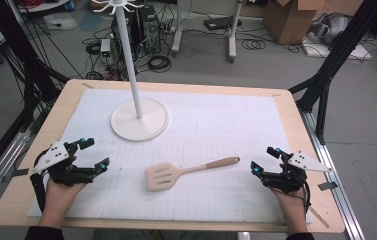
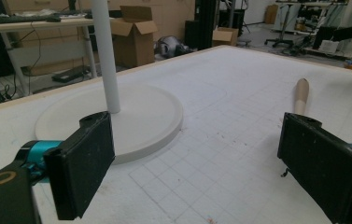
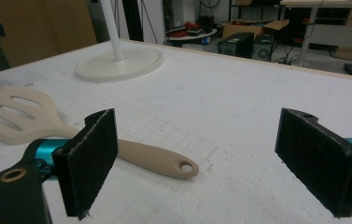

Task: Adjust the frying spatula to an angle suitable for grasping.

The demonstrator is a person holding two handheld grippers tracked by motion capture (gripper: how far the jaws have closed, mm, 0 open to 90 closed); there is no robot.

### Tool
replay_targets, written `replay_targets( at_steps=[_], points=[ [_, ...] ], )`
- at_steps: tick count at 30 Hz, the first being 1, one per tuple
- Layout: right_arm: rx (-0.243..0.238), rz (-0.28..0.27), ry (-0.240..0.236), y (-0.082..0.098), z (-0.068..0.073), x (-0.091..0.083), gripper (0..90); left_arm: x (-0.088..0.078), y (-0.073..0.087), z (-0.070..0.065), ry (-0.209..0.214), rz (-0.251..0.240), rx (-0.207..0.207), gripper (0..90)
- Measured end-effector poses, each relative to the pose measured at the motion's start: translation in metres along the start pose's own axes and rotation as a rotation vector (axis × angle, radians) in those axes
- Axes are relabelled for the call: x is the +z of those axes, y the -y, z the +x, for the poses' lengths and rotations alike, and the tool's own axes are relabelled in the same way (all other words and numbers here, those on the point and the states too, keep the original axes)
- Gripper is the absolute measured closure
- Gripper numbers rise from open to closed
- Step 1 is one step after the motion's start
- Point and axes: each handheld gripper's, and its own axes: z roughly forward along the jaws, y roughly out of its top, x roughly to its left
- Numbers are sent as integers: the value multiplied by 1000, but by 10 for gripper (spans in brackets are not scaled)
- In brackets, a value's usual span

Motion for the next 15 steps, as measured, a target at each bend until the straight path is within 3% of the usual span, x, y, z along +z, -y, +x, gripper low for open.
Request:
replay_targets(
  at_steps=[15],
  points=[
    [3, 3, -5, -2, -2, -1, 109, -3, -1, -1, 4, -2, 8, 115]
  ],
)
